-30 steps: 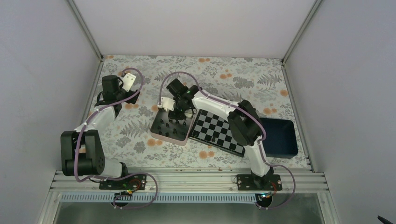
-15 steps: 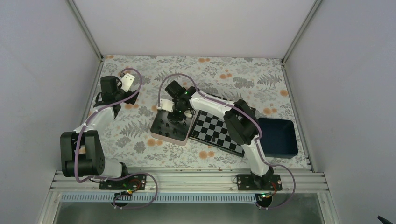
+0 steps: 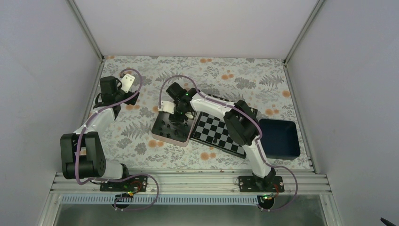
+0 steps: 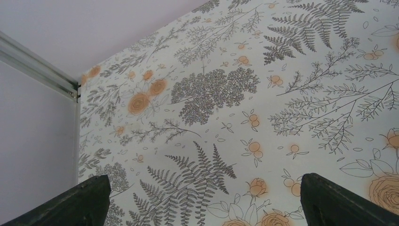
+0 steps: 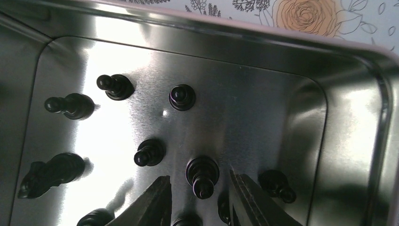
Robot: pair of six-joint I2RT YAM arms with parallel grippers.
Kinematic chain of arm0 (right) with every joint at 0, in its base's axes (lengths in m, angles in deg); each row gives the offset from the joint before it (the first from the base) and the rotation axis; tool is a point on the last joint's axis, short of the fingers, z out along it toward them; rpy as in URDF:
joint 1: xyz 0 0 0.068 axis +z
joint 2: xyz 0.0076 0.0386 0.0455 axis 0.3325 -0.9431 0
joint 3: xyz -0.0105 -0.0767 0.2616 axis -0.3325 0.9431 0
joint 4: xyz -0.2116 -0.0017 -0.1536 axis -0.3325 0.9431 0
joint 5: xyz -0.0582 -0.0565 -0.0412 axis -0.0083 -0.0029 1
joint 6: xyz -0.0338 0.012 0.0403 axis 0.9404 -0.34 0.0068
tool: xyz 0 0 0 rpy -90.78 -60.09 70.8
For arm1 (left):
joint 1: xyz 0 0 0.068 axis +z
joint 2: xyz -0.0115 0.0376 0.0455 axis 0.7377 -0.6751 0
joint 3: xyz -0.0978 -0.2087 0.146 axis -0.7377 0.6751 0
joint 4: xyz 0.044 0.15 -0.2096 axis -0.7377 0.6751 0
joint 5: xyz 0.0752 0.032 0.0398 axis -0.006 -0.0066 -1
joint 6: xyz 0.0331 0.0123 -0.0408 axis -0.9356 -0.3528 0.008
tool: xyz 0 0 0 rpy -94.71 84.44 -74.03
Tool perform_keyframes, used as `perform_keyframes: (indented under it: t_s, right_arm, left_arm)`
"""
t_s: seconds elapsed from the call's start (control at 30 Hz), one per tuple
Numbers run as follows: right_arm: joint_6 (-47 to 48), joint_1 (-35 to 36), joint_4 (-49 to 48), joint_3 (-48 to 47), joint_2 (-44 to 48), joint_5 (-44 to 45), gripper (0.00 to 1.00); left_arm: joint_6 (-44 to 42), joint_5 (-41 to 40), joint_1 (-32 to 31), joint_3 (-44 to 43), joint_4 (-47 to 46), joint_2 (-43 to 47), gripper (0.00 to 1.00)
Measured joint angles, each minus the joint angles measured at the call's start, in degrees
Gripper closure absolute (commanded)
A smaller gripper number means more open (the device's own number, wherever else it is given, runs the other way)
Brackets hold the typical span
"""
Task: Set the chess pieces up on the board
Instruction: Pick up the chess piece from the storage box.
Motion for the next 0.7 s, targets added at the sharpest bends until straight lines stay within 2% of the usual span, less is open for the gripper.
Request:
perform_keyframes:
  t_s: [0.3, 0.57, 0.7]
  right_arm:
    - [-0.17, 0.0, -0.26, -0.11, -1.64, -0.02, 0.71]
    - [-0.9, 0.04, -0.61, -0.52, -2.27, -0.2, 0.9]
    - [-0.98, 0.11, -1.18, -0.52, -2.27, -0.24, 0.93]
  left_arm:
    - [0.0, 0.33, 0.28, 0.0, 0.0, 0.39, 0.0]
    - [0.0, 0.63, 0.5, 0.02, 0.0, 0.55, 0.0]
    - [0.0, 0.66, 0.5, 0.02, 0.0, 0.55, 0.0]
